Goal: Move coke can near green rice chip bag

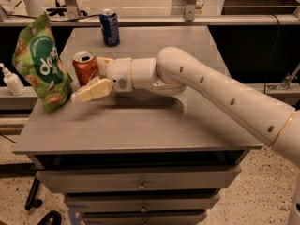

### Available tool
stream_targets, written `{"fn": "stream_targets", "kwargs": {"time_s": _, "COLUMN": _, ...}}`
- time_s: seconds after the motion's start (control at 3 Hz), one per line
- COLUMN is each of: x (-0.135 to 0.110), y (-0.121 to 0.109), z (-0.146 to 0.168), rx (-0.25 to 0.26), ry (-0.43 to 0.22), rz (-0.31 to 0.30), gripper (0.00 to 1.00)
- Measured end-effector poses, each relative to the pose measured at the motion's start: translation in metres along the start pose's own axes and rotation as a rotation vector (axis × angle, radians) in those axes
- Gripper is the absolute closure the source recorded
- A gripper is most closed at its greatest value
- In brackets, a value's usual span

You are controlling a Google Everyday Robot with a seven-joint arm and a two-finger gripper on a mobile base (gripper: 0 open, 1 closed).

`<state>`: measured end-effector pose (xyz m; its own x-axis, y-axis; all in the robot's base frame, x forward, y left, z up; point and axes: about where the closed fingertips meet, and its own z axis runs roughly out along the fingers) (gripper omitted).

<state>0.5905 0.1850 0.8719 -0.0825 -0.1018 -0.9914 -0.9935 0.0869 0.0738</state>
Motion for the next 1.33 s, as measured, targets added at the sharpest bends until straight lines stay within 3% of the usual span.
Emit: {"fn": "stream_targets", "kwargs": {"time_s": 1.33, "x": -0.011, "y": 0.01, "z": 0.032, "rx": -0.031, "ry": -0.067, "rz": 0.014, "gripper": 0.0}}
